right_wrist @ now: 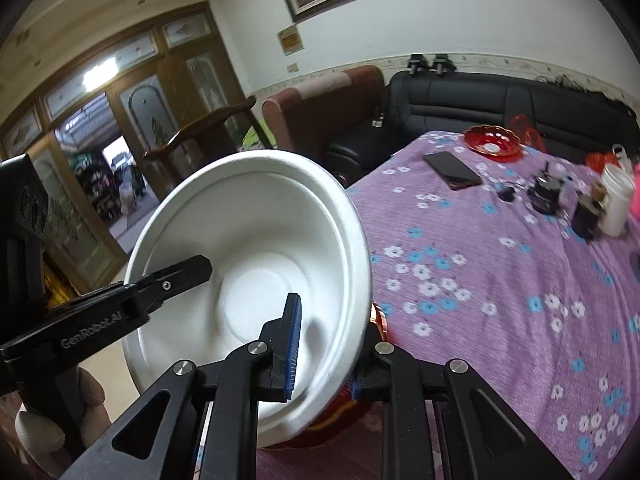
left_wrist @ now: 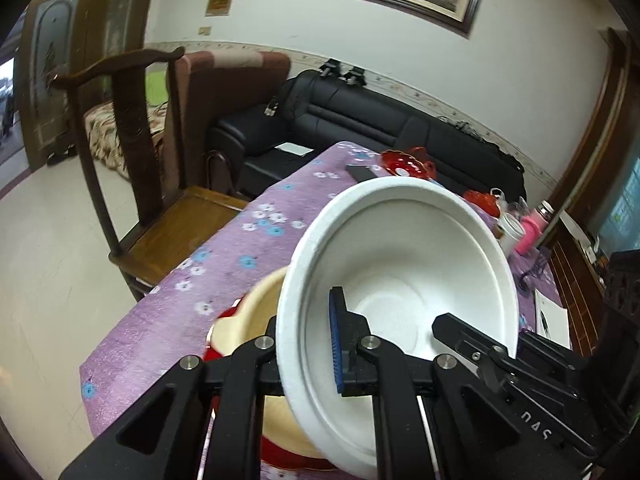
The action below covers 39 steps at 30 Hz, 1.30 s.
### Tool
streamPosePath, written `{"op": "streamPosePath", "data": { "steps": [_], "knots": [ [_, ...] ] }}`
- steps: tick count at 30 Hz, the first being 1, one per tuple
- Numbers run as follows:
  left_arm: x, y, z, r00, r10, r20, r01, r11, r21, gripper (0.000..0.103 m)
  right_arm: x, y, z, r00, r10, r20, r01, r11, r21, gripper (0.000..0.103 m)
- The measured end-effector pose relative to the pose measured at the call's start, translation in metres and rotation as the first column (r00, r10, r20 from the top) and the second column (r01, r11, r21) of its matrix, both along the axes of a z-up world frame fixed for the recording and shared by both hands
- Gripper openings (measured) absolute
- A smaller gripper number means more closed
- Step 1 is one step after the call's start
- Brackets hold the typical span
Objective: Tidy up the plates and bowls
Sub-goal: 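Carry the white bowl with both tools and lower it onto the beige bowl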
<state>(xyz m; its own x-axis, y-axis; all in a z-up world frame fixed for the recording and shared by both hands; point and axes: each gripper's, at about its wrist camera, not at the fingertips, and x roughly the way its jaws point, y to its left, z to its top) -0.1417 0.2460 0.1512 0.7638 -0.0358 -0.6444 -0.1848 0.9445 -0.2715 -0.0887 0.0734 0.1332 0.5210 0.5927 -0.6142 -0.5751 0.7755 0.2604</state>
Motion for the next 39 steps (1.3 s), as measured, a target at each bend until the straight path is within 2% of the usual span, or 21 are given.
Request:
{"op": "streamPosePath", "data": {
  "steps": [6, 11, 13, 16, 20, 21, 23, 28, 30, 32, 35, 36, 38, 39],
  "knots": [
    [0.009, 0.014, -0.018, 0.999, 0.005, -0.04, -0.005, 1.0, -0.008, 0.009, 0.011, 0.02, -0.018, 0.998, -0.007, -0.062, 0.003, 0.998, -0.063, 0.021],
    [0.017, 0.018, -0.034, 0.998, -0.009, -0.07, 0.007, 1.0, -0.019, 0.009, 0.02, 0.025, -0.027, 0.997, -0.031, -0.074, 0.023, 0.994, -0.102, 0.021],
    [0.016, 0.017, -0.034, 0.998, -0.014, -0.061, 0.013, 1.0, -0.006, 0.01, 0.023, 0.025, -0.027, 0.996, -0.04, -0.074, 0.032, 0.994, -0.109, 0.021],
    [0.014, 0.017, -0.034, 0.998, -0.024, -0.052, 0.023, 0.999, -0.024, 0.012, 0.022, 0.027, -0.026, 0.996, -0.046, -0.072, 0.037, 0.992, -0.123, 0.021],
    [0.007, 0.021, -0.027, 0.999, -0.024, -0.023, 0.023, 0.998, -0.055, 0.021, 0.018, 0.032, -0.025, 0.998, -0.04, -0.056, 0.031, 0.988, -0.15, 0.021],
    [0.004, 0.021, -0.024, 1.0, -0.021, -0.011, 0.02, 0.999, -0.05, 0.024, 0.017, 0.034, -0.025, 0.998, -0.038, -0.044, 0.031, 0.986, -0.164, 0.021],
    [-0.001, 0.019, -0.017, 1.0, -0.016, 0.017, 0.017, 0.999, -0.038, 0.04, 0.016, 0.037, -0.026, 0.999, -0.034, -0.034, 0.027, 0.983, -0.18, 0.021],
    [-0.016, 0.013, -0.001, 0.997, 0.018, 0.073, -0.021, 0.999, 0.032, 0.054, 0.018, 0.044, -0.032, 0.999, -0.032, -0.029, 0.025, 0.979, -0.204, 0.021],
    [-0.02, 0.014, 0.006, 0.995, 0.03, 0.095, -0.034, 0.998, 0.044, 0.057, 0.018, 0.044, -0.033, 0.999, -0.037, -0.017, 0.032, 0.977, -0.213, 0.021],
    [-0.023, 0.014, 0.009, 0.993, 0.039, 0.11, -0.044, 0.998, 0.048, 0.066, 0.018, 0.045, -0.032, 0.999, -0.039, -0.013, 0.035, 0.976, -0.213, 0.021],
    [-0.027, 0.017, 0.013, 0.991, 0.055, 0.126, -0.062, 0.996, 0.058, 0.075, 0.015, 0.044, -0.027, 0.999, -0.041, 0.002, 0.04, 0.981, -0.189, 0.022],
    [-0.028, 0.017, 0.013, 0.99, 0.058, 0.129, -0.066, 0.996, 0.059, 0.077, 0.014, 0.044, -0.025, 0.999, -0.039, 0.008, 0.04, 0.983, -0.18, 0.025],
    [-0.028, 0.018, 0.012, 0.99, 0.059, 0.129, -0.067, 0.996, 0.06, 0.079, 0.011, 0.043, -0.02, 0.999, -0.036, 0.023, 0.039, 0.987, -0.156, 0.037],
    [-0.028, 0.019, 0.011, 0.99, 0.059, 0.127, -0.067, 0.996, 0.061, 0.079, 0.01, 0.043, -0.018, 0.999, -0.035, 0.029, 0.039, 0.989, -0.145, 0.047]
  ]
}}
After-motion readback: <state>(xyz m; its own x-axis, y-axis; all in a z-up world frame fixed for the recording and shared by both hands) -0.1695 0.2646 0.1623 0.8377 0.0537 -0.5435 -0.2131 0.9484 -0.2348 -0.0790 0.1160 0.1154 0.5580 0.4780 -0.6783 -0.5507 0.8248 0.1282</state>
